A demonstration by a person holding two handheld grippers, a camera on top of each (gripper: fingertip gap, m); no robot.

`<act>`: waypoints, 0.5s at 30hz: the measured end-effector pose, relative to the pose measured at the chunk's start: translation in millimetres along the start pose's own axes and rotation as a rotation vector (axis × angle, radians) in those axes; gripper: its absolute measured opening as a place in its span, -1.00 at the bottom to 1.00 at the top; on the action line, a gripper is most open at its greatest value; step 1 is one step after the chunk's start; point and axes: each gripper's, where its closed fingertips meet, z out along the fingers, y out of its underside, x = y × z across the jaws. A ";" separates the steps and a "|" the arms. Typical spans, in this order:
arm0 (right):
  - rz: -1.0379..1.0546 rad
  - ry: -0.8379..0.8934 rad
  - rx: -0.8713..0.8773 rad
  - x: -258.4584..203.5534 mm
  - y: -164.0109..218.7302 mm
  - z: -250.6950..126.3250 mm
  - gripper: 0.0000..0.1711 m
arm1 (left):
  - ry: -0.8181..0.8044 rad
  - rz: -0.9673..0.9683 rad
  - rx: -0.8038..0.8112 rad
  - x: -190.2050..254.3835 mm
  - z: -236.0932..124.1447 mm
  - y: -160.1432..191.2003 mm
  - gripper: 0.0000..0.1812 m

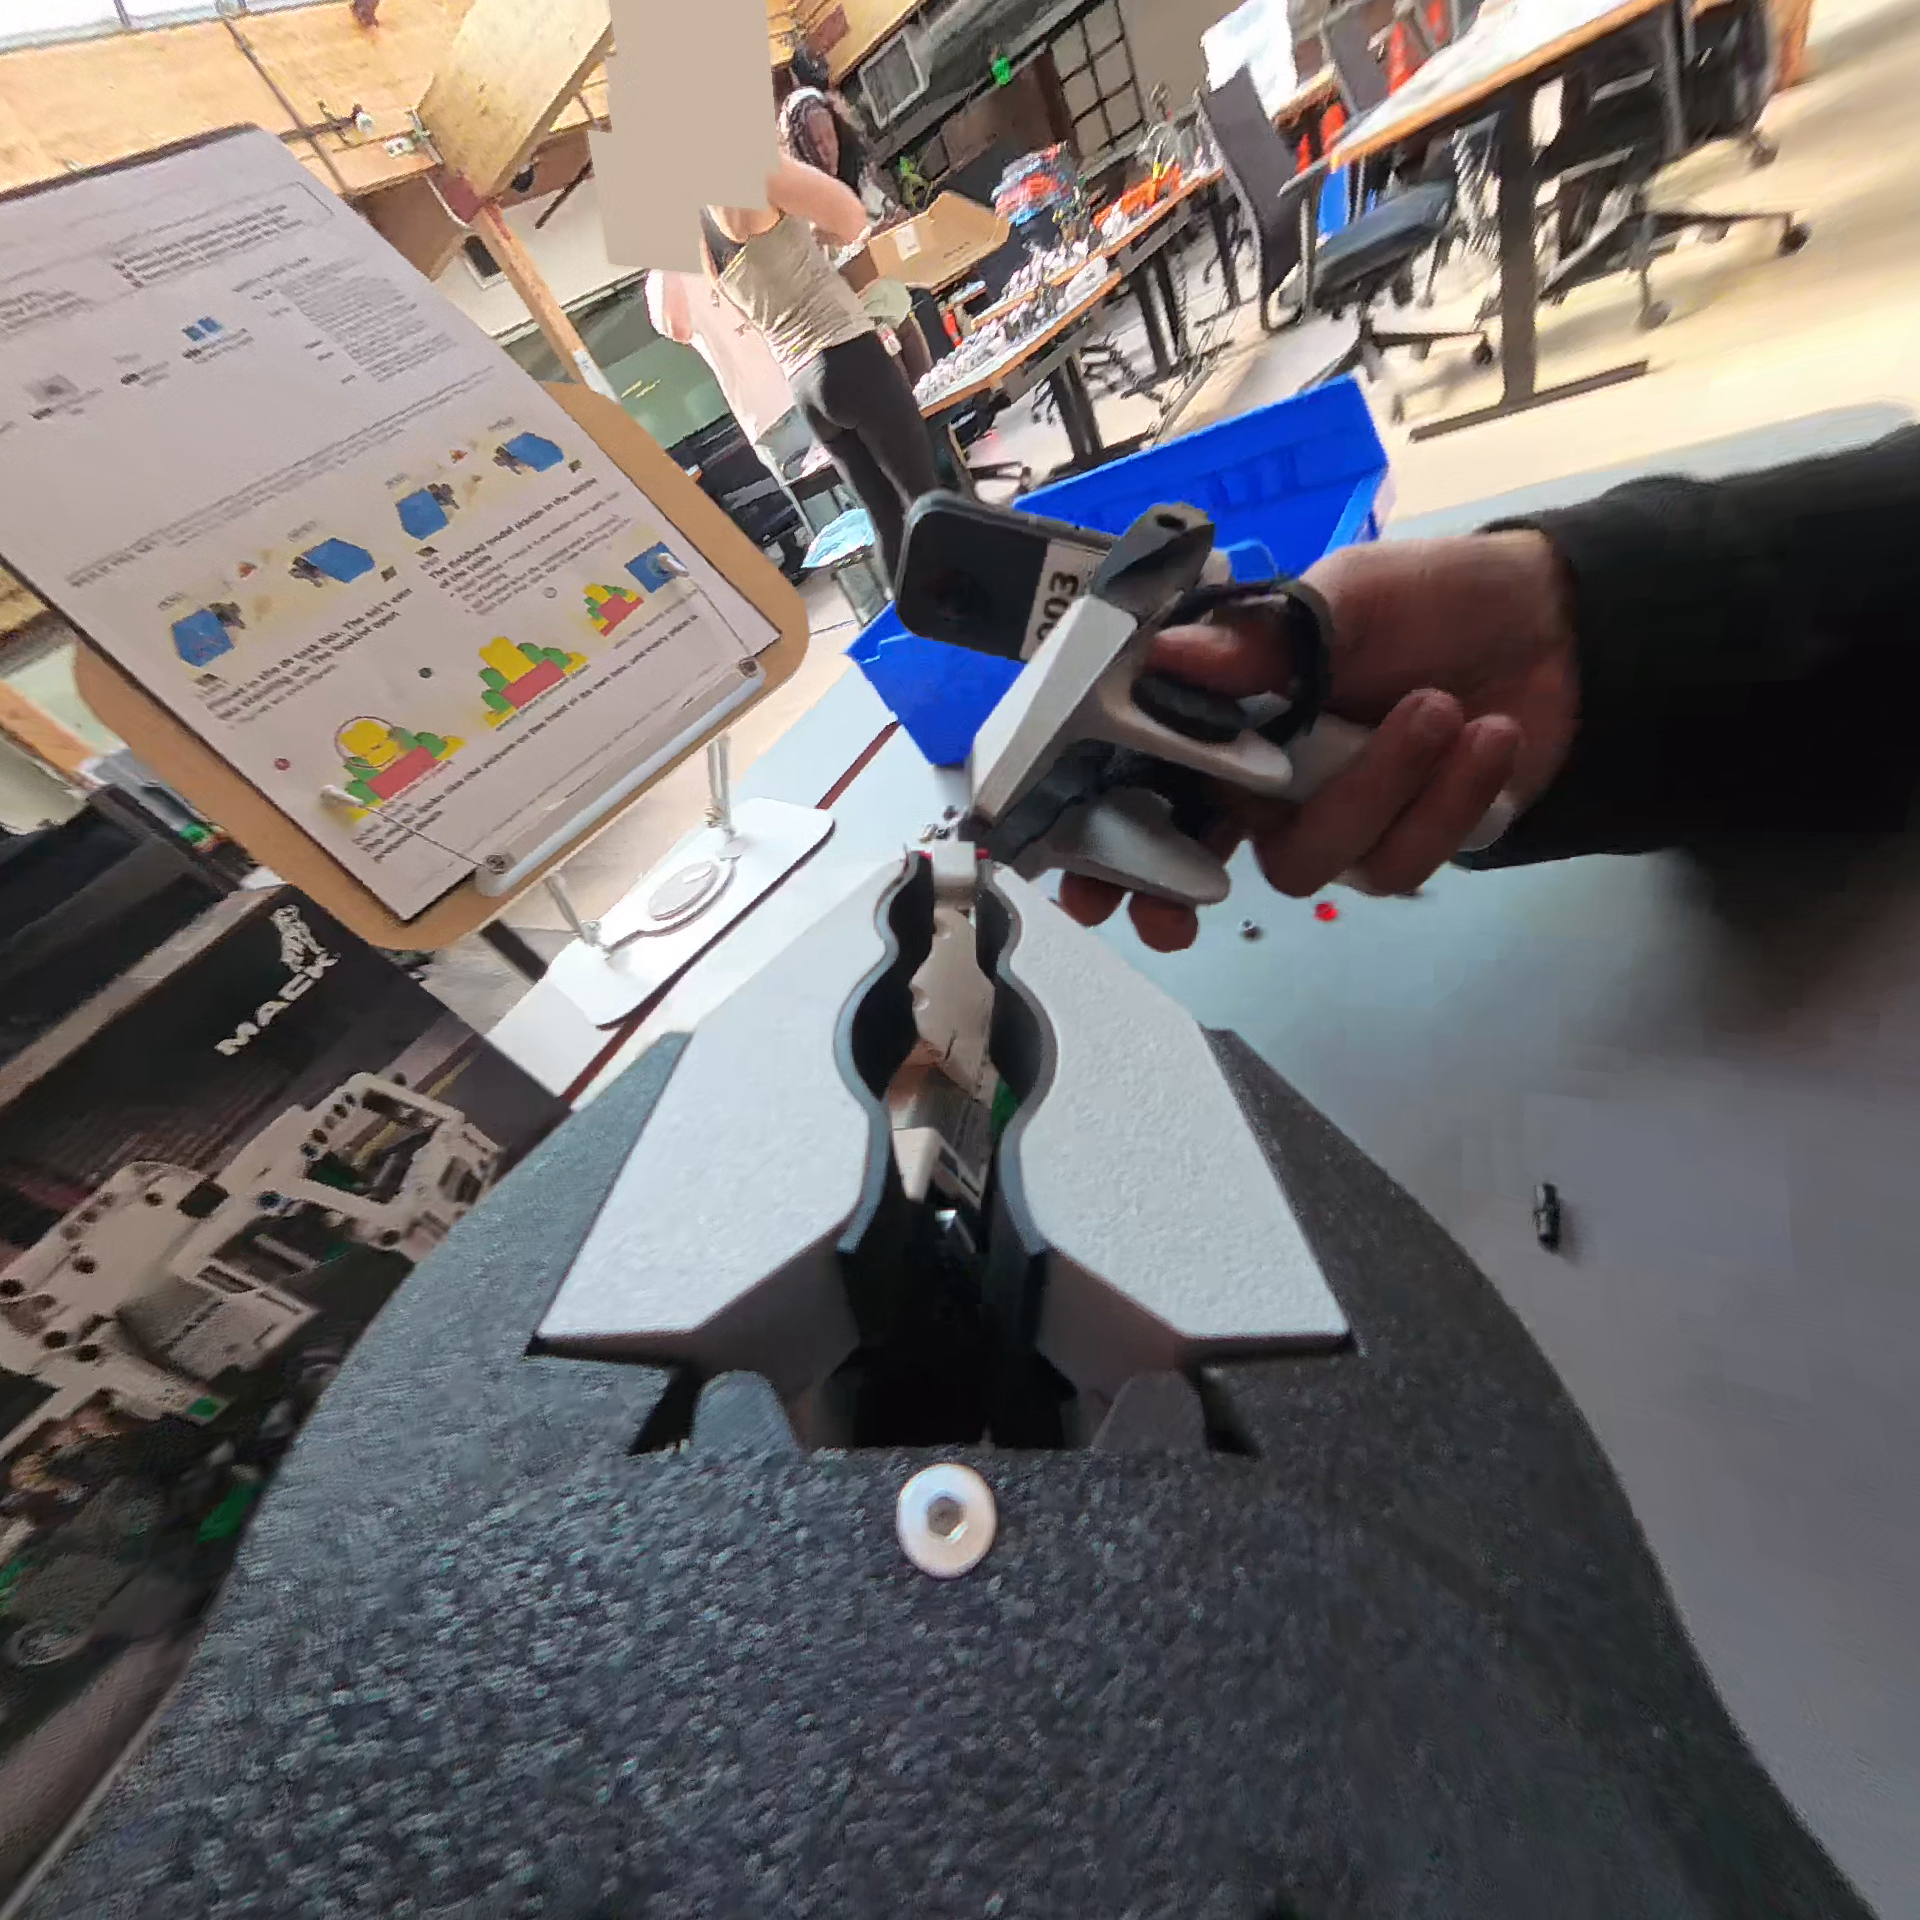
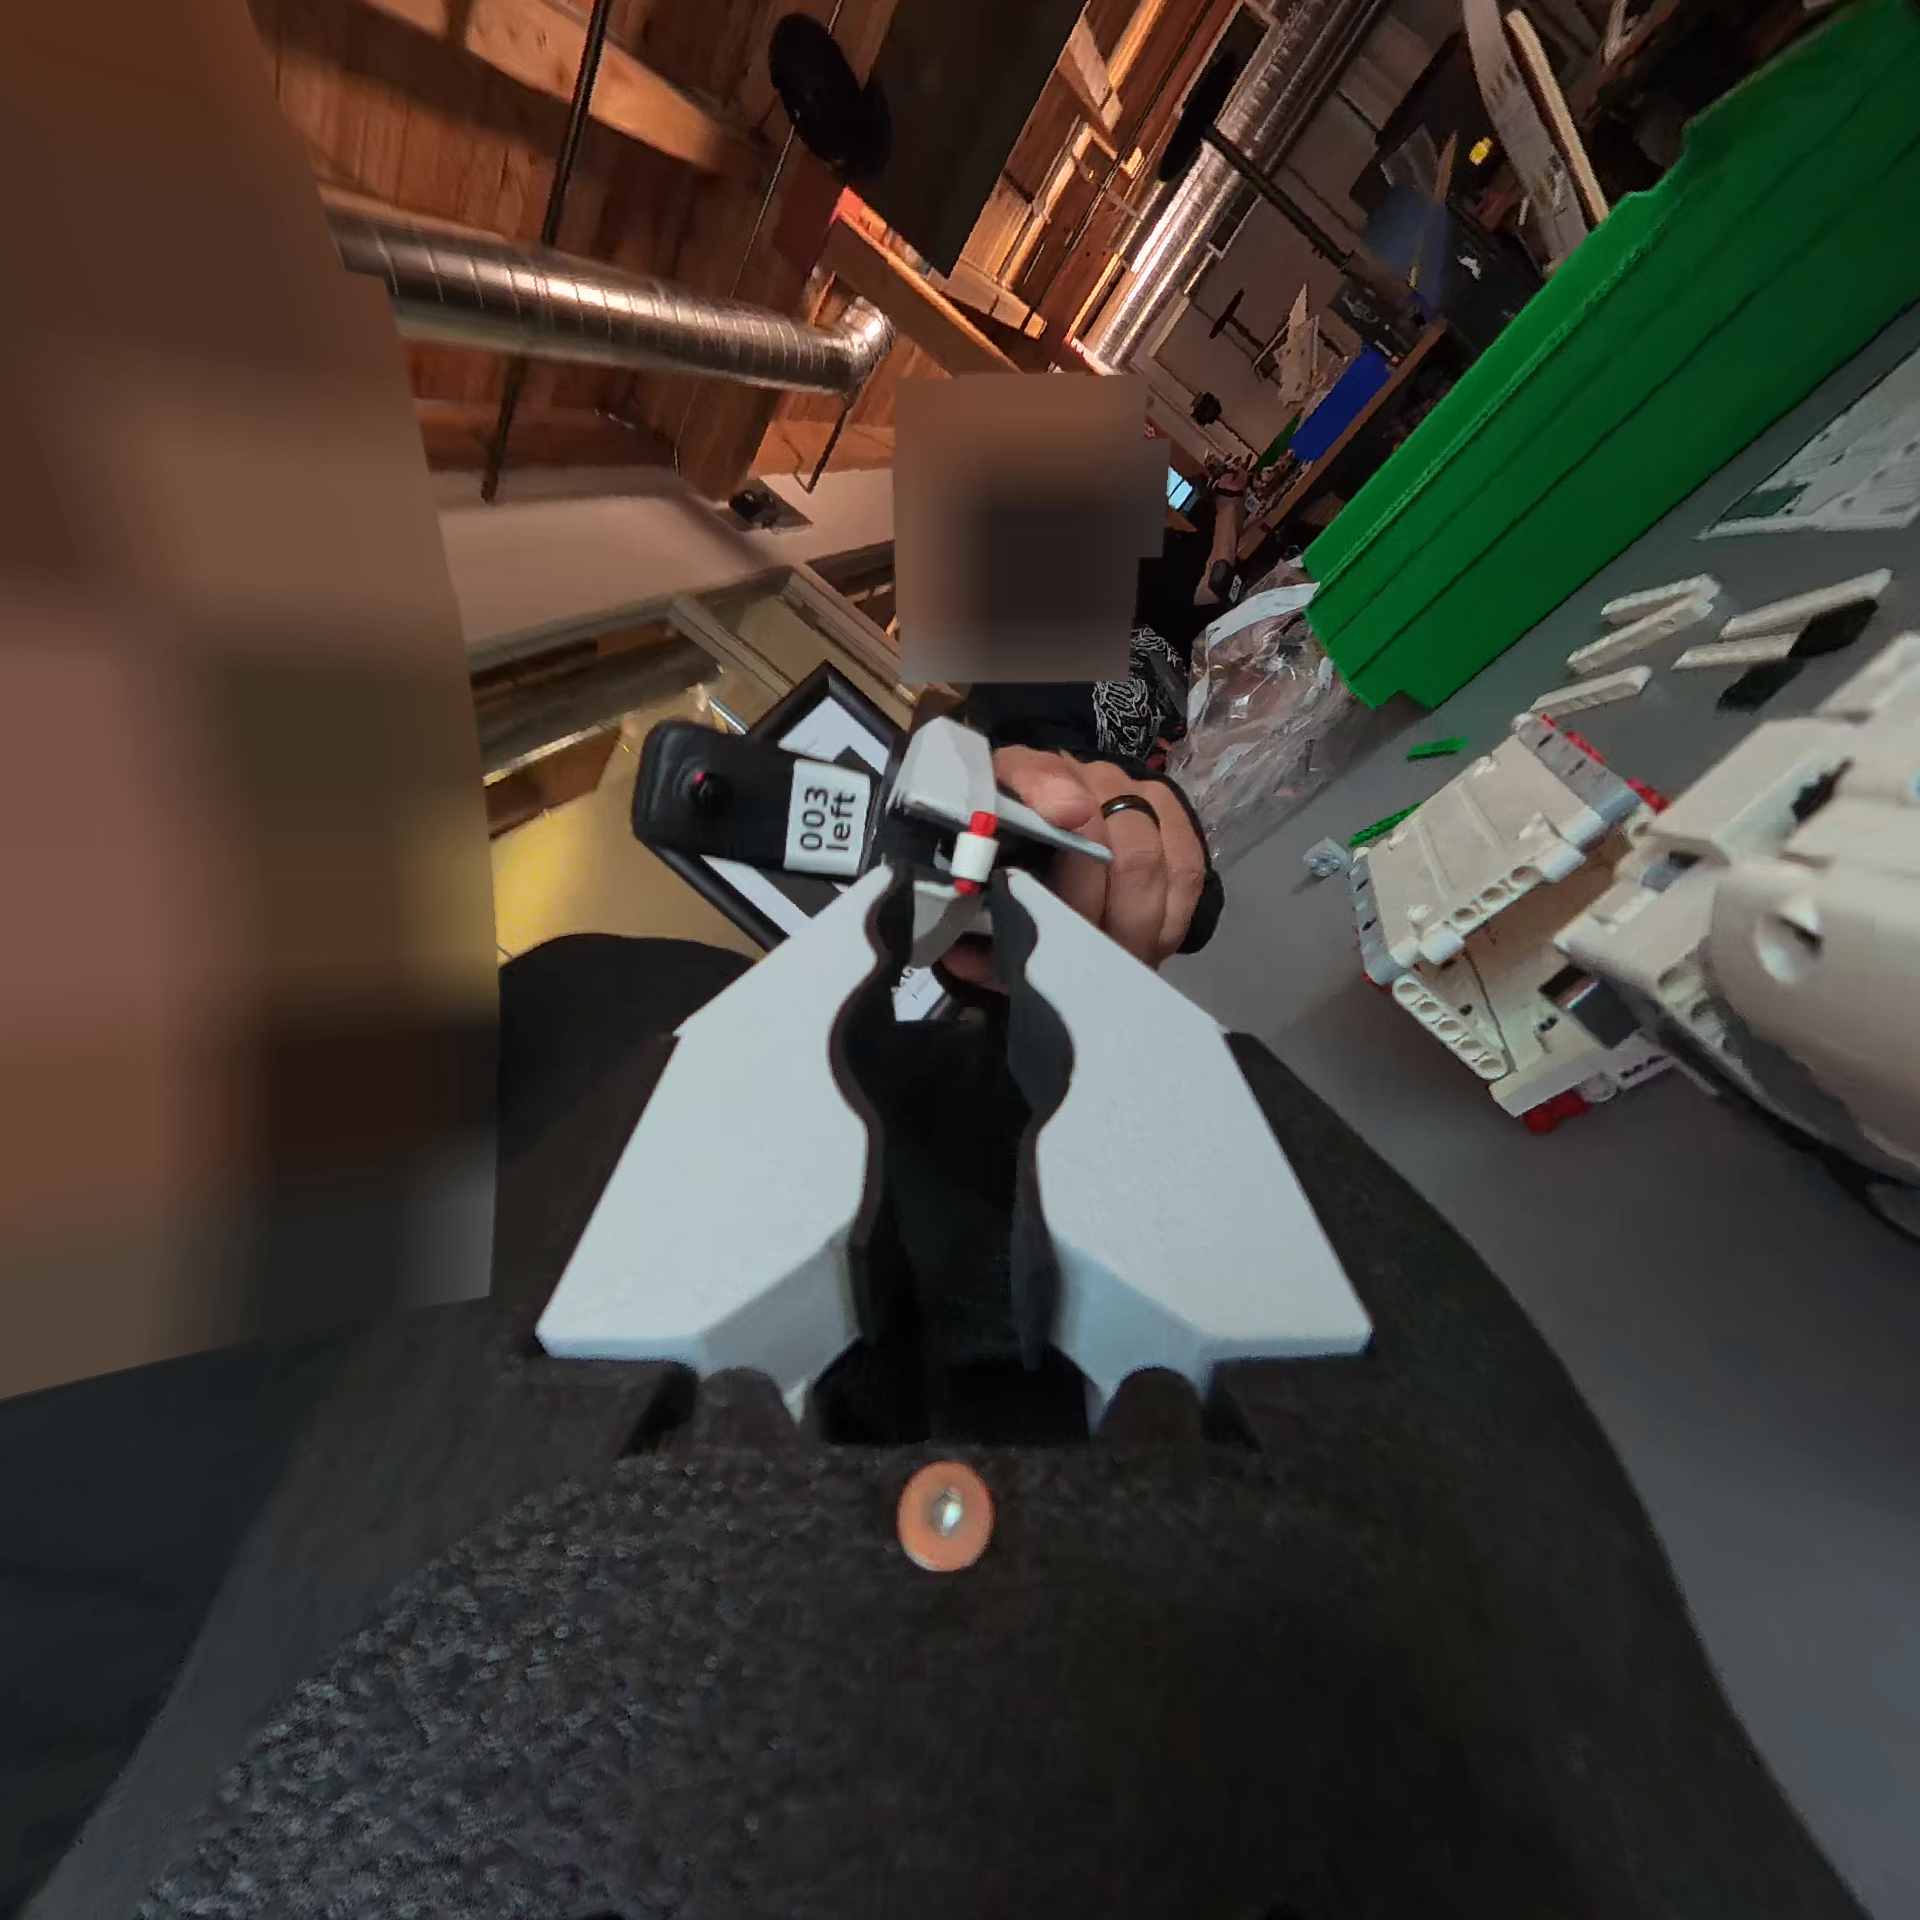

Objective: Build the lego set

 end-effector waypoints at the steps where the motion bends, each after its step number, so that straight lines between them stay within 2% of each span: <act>1: -0.082 0.009 -0.024 -3.9 -0.1 -1.0 -0.80 | 0.038 -0.058 0.027 0.5 -2.1 -2.0 -0.95; 3: -0.317 0.072 -0.068 -7.3 -0.2 -4.5 -0.73 | 0.127 -0.175 0.089 3.6 -6.5 -7.0 -0.95; 5: -0.598 0.173 -0.093 -6.2 -1.0 -8.5 -0.74 | 0.205 -0.267 0.135 8.2 -9.6 -10.1 -0.95; 7: -0.772 0.227 -0.127 -6.0 4.6 -8.9 -0.74 | 0.280 -0.329 0.162 16.0 -10.5 -11.8 -0.95; 10: -0.856 0.205 -0.171 -10.8 16.7 -4.5 -0.71 | 0.345 -0.359 0.178 25.7 -11.3 -13.8 -0.95; 15: -0.855 0.163 -0.191 -14.0 23.1 -4.2 -0.78 | 0.369 -0.346 0.184 32.4 -11.9 -15.4 -0.95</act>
